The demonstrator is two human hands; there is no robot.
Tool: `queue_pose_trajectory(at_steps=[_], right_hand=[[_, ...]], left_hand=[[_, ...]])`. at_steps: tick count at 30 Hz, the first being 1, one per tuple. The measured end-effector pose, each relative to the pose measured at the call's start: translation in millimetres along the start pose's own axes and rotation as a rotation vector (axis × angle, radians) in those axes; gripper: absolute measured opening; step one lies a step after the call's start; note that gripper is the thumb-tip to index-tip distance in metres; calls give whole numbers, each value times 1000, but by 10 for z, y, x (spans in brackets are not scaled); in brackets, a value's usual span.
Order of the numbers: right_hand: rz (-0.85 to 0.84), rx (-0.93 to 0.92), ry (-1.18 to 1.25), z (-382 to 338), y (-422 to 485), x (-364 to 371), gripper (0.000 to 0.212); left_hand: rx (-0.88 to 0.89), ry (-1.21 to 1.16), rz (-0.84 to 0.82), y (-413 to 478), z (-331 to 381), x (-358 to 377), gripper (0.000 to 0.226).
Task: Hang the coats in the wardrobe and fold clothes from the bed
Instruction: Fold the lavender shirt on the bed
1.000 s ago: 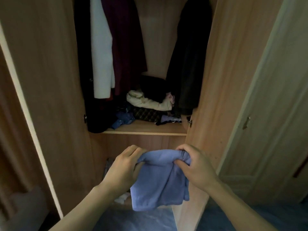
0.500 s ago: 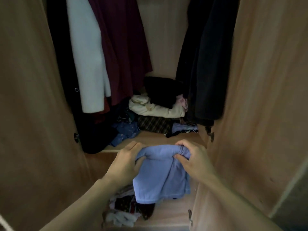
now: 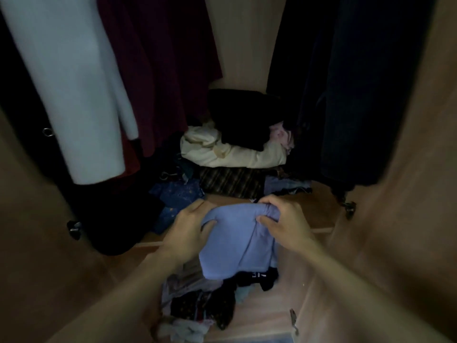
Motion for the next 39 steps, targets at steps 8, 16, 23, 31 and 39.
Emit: queue_pose_trajectory(at_steps=[8, 16, 23, 31, 39], right_hand=[[-87, 77, -25, 383, 576, 504, 21], [-156, 157, -9, 835, 1090, 930, 18], [-179, 193, -81, 1199, 1544, 1150, 35], [-290, -3, -176, 1201, 1329, 1383, 54], [-569, -185, -383, 1058, 685, 1796, 84]], left_hand=[[-21, -180, -31, 409, -812, 263, 46], [-109, -222, -40, 805, -1412, 602, 15], [-334, -64, -32, 1192, -1689, 761, 23], [-214, 190, -296, 987, -1673, 1024, 44], [-21, 154, -347, 565, -1444, 1156, 52]])
Point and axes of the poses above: each hand's wrist, its own y-axis towards the middle knuckle, its own x-axis out of the palm, z = x × y, the point moved 5 cm from there along y, towards the middle knuckle, and after that the axes turned 5 degrees about -y, right-handed, at the moved point
